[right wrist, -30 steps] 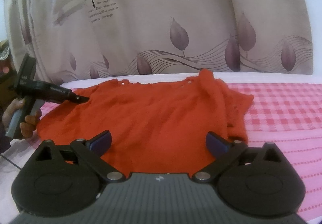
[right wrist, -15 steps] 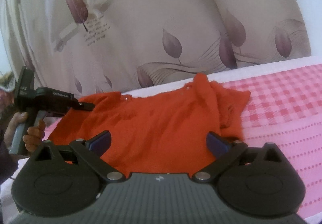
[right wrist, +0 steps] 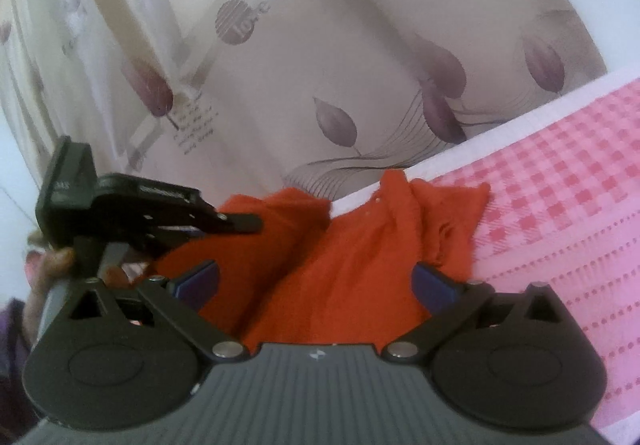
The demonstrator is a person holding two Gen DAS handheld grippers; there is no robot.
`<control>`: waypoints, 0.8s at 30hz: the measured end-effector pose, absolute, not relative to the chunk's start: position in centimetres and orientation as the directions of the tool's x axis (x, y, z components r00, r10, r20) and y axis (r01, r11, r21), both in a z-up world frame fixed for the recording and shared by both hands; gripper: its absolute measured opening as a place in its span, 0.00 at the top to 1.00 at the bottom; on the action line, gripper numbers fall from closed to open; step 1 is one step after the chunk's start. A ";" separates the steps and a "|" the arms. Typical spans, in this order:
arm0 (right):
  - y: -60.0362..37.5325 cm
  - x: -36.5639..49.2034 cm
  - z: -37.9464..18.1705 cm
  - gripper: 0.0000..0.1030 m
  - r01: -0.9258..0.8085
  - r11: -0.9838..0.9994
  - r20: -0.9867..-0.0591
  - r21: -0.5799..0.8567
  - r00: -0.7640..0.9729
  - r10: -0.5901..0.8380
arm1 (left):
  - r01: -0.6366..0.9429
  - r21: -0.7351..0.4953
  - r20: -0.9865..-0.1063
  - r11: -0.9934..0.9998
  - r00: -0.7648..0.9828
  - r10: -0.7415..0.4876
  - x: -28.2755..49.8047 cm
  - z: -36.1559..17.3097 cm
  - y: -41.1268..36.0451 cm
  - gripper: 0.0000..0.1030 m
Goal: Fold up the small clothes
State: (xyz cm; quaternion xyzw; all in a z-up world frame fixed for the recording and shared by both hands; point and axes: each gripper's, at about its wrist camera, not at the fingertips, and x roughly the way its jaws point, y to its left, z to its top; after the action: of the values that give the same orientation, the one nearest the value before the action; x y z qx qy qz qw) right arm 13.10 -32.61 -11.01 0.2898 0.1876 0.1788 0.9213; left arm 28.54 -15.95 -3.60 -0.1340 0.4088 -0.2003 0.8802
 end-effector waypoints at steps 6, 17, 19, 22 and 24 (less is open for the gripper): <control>-32.9 12.7 -11.1 0.01 -0.237 0.753 -0.212 0.614 0.870 0.446 | 0.275 -0.432 -0.648 0.859 0.567 -0.508 27.6 -3.8 -19.3 0.91; -32.7 13.8 -7.6 0.01 -0.306 0.742 -0.227 0.597 0.822 0.522 | 0.355 -0.517 -0.473 0.779 0.640 -0.606 24.0 -0.7 -14.3 0.83; -32.1 15.7 -7.0 0.01 -0.313 0.730 -0.278 0.608 0.777 0.564 | 0.343 -0.479 -0.485 0.808 0.664 -0.570 23.2 -1.3 -12.8 0.66; -31.5 19.0 -7.7 0.02 -0.274 0.697 -0.335 0.663 0.723 0.604 | 0.334 -0.384 -0.518 0.861 0.694 -0.500 21.7 -3.4 -11.8 0.44; -31.3 20.7 -8.6 0.05 -0.240 0.670 -0.356 0.702 0.697 0.622 | 0.356 -0.360 -0.543 0.862 0.672 -0.504 20.8 -5.2 -11.3 0.44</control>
State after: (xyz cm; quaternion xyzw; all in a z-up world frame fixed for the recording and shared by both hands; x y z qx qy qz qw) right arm 20.67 -31.29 -8.65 0.3200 0.2986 0.2497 0.8638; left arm 20.78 -11.31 -5.20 -0.1127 0.3286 -0.2371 0.9072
